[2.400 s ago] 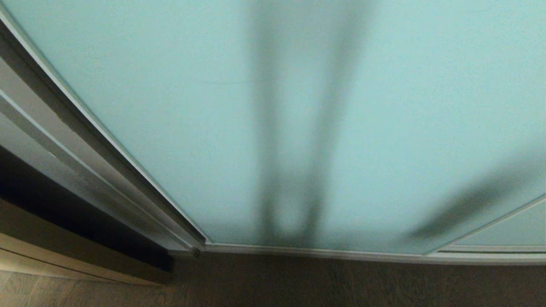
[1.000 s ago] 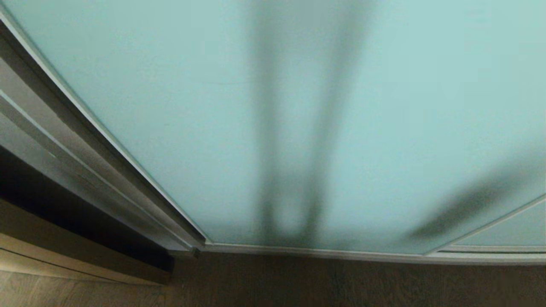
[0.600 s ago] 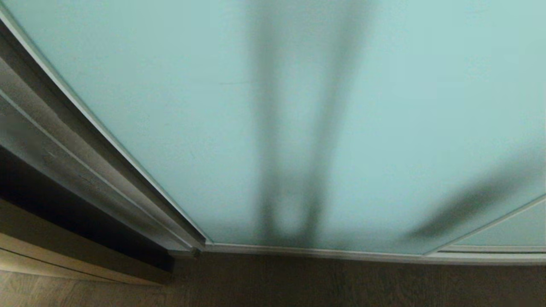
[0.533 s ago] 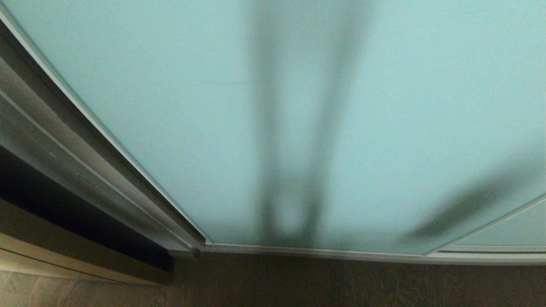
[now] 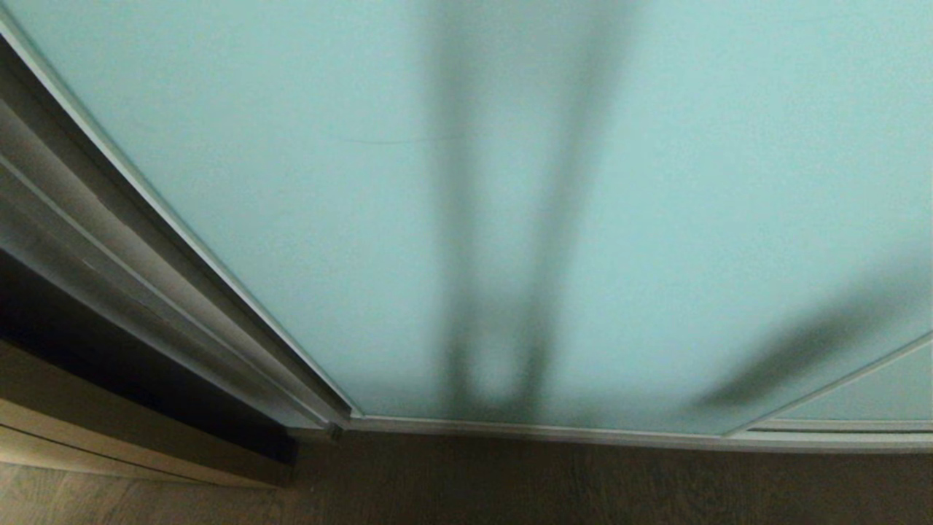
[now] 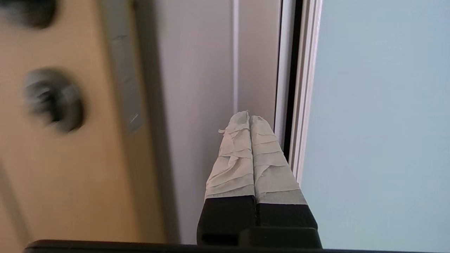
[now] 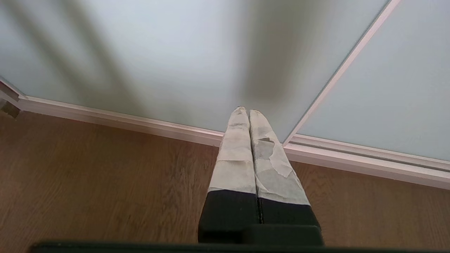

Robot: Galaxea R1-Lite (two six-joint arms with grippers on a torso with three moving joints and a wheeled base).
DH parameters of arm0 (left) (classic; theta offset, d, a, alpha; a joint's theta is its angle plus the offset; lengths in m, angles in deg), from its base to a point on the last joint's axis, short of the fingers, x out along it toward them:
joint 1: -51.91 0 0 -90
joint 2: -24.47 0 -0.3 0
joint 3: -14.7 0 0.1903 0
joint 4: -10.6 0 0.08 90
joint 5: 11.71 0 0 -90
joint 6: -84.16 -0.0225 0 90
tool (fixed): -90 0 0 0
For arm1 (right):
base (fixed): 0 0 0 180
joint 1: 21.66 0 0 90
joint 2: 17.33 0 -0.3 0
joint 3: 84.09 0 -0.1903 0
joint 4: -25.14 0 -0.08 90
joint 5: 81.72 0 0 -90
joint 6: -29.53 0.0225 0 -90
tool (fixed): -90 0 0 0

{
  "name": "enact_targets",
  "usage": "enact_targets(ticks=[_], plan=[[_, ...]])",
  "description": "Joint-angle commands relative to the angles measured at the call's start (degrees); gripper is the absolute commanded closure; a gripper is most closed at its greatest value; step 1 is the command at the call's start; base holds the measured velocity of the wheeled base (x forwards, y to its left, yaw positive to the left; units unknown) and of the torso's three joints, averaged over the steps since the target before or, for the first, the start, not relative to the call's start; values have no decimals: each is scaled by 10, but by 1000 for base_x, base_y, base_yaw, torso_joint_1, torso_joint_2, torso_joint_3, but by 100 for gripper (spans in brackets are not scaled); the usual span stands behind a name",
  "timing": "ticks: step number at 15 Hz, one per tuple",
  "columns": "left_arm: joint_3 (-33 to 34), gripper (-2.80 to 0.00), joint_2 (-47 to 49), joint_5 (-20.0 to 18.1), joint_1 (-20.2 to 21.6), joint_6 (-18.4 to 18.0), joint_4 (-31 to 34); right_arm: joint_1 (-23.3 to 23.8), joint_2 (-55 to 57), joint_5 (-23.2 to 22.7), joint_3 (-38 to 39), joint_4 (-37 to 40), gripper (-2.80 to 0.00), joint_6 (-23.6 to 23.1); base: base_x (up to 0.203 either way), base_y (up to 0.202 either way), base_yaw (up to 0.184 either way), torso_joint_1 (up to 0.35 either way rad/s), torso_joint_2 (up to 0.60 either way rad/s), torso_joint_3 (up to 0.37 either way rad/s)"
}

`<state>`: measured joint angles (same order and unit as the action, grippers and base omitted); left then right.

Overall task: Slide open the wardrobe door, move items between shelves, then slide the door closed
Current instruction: Open the door

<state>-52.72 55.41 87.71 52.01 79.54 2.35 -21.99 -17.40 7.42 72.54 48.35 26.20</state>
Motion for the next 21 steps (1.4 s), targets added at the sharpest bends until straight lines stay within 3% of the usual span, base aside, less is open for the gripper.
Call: enact_targets(ticks=[1,5,21], plan=[[-24,0,83,-3,-1,3,-25,0,-1,0,0,0,0,-1,0,0,0,0,0,0],[-68,0,121,-47,-4,22,-29,0,-1,0,1,0,0,-1,0,0,0,0,0,0],[-113,0,245,-49,-5,38,-73,0,-1,0,0,0,0,0,0,0,0,0,0,0]])
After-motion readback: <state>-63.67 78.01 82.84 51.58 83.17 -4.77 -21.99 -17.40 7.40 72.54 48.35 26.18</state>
